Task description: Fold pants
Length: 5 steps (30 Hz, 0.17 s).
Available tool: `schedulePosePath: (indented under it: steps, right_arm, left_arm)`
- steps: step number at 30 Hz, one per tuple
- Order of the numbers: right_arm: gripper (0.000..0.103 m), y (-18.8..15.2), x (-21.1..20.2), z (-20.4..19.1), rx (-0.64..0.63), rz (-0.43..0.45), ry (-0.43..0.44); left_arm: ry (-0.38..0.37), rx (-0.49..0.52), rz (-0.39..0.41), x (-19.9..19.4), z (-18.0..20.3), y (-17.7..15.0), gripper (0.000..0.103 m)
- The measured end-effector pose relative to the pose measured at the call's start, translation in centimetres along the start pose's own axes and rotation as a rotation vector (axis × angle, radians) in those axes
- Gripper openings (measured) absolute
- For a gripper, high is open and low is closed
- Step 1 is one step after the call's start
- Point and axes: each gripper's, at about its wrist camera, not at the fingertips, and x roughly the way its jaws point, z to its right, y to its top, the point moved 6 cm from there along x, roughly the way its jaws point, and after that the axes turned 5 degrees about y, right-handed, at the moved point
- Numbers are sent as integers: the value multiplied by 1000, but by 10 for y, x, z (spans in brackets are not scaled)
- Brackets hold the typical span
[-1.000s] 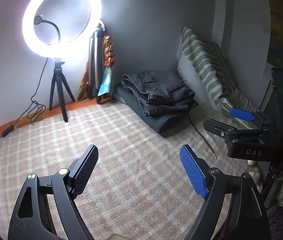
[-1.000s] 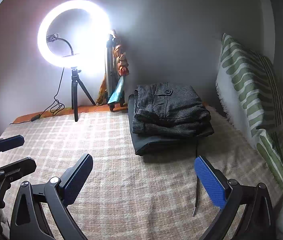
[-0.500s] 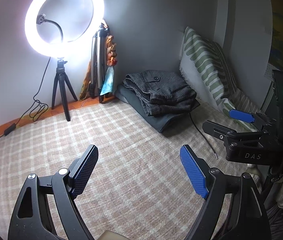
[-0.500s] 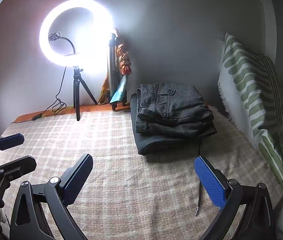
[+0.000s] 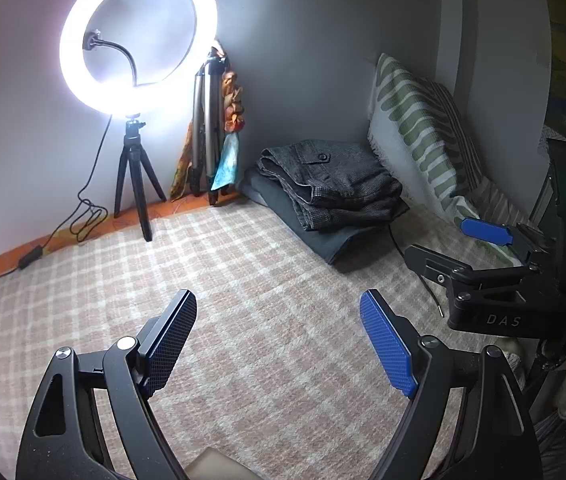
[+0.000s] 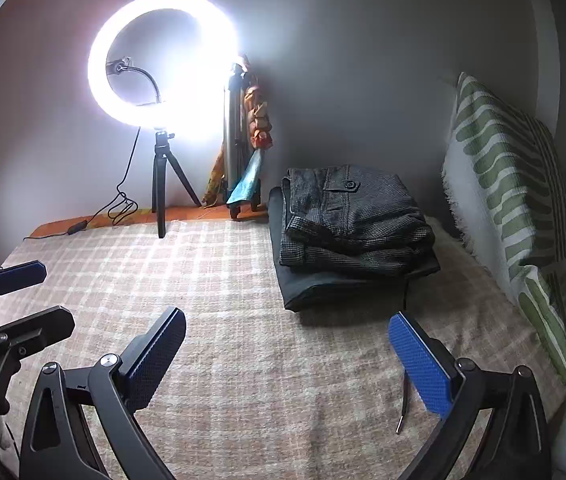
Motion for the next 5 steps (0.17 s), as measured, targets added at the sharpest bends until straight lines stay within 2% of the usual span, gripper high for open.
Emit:
schedulePosePath:
  steps: [5]
  right_arm:
    - [103,0,3,-2,1,-5,6]
  left_arm:
    - [-4,14,7,-1,-1,0,84]
